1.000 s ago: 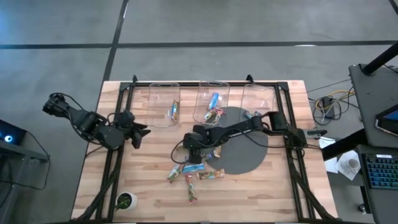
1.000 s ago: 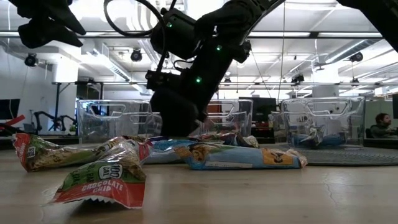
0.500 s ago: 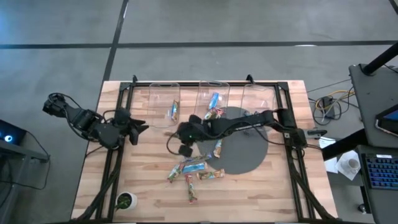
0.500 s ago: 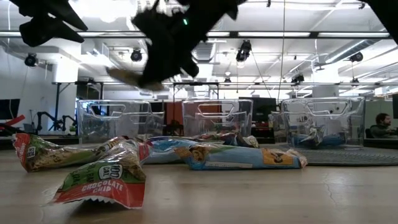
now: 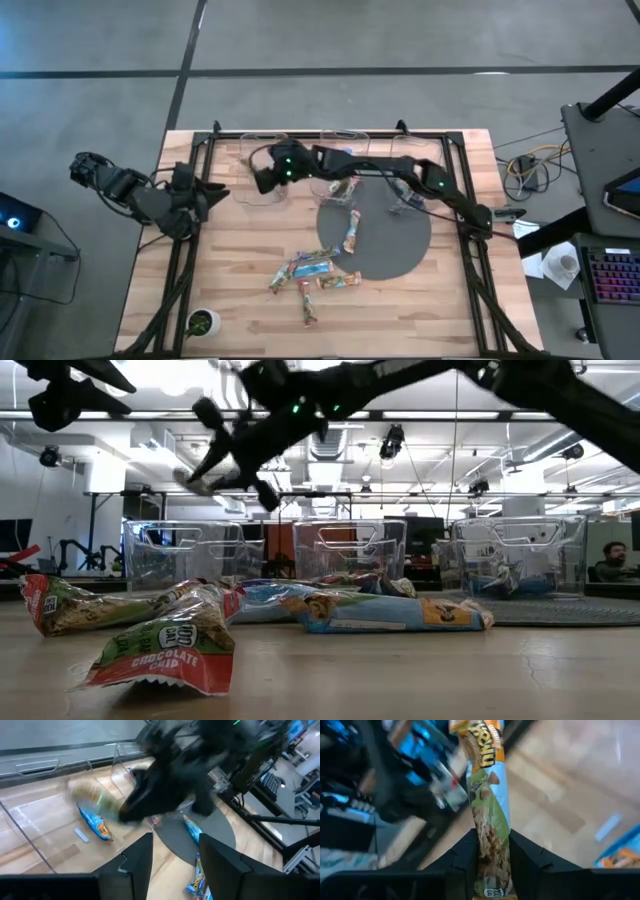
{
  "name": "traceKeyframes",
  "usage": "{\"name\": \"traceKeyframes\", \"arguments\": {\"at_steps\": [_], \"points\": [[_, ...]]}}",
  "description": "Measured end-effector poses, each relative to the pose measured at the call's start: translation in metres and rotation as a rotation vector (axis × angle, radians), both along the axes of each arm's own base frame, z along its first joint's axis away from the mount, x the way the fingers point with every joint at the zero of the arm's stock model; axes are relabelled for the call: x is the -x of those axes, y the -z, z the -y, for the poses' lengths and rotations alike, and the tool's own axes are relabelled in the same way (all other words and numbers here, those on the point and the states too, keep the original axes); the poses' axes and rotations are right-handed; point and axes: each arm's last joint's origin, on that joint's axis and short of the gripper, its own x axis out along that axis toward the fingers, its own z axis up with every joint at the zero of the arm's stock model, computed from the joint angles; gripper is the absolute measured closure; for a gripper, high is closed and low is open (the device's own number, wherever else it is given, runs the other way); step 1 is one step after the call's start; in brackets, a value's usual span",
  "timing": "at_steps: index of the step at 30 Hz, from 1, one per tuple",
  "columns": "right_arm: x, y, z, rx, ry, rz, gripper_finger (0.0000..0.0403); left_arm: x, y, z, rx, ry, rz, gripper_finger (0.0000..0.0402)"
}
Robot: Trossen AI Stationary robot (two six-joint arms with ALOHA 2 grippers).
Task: Pick and place Granola Bars by type
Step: Put the yellow granola bar into the left transparent bin
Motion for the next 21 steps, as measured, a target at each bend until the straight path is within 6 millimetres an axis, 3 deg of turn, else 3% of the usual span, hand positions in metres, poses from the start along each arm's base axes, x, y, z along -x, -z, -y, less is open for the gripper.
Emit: {"name": "traceKeyframes", "arguments": {"at_steps": [4, 6, 10, 14, 19, 21], "points": [[-0.006, 0.034, 0.005, -0.048, -0.016, -0.159, 0.0283, 0.0, 0.0, 0.0, 0.007, 0.005, 0.003, 0.0259], [-0.008, 0.033, 0.003, -0.027, -0.02, -0.18, 0.0265, 0.0, 0.0, 0.0, 0.011, 0.009, 0.003, 0.0259], [-0.005, 0.016, -0.003, 0.055, -0.078, -0.184, 0.0229, 0.0, 0.0, 0.0, 0.011, 0.009, 0.004, 0.0259], [0.001, -0.006, -0.019, 0.244, -0.206, -0.204, 0.0206, 0.0, 0.0, 0.0, 0.009, 0.009, 0.003, 0.0259], [0.037, -0.067, -0.061, 0.524, -0.336, -0.336, 0.0204, 0.0, 0.0, 0.0, 0.006, 0.011, 0.001, 0.0259], [0.055, -0.071, -0.07, 0.54, -0.315, -0.489, 0.0206, 0.0, 0.0, 0.0, 0.006, 0.011, 0.001, 0.0259]]}}
